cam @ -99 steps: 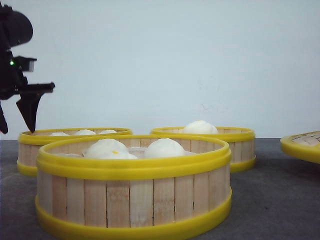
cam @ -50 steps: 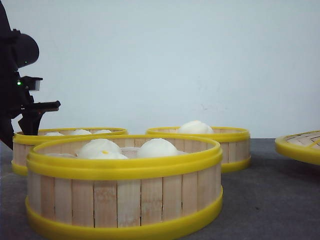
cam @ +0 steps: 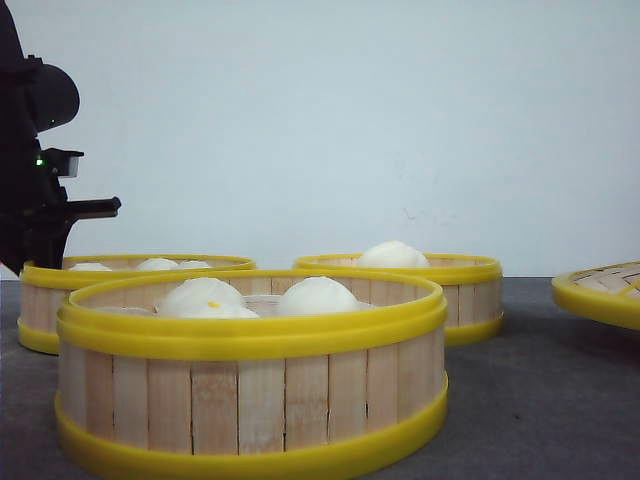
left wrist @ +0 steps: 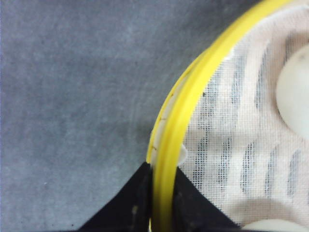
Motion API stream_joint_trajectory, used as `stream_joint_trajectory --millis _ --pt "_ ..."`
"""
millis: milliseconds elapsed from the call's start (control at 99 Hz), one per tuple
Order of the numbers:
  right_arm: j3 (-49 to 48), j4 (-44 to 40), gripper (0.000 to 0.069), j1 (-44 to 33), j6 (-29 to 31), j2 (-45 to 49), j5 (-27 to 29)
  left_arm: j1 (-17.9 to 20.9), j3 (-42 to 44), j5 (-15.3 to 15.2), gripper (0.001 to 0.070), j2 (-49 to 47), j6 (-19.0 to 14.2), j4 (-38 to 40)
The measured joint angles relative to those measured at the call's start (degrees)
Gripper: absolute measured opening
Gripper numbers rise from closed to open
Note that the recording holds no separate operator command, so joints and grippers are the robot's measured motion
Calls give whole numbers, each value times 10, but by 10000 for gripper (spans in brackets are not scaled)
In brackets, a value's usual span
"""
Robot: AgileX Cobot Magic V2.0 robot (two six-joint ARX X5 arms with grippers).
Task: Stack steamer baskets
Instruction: 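Close the left gripper on the basket rim and lift it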
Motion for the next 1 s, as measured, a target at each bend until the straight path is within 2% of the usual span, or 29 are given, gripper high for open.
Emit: stream_joint_trajectory --millis 101,293,535,727,1000 --pt "0 0 460 0 0 0 0 0 28 14 24 0 3 -30" --pt "0 0 460 0 -9 0 0 0 69 68 24 -9 4 -64" --pt "0 0 460 0 -13 0 0 -3 71 124 24 -122 16 -107" --pt "0 0 460 0 -14 -1 0 -36 73 127 24 -203 38 -169" --pt "5 -2 460 0 -14 -21 0 -126 73 127 24 -273 50 -208"
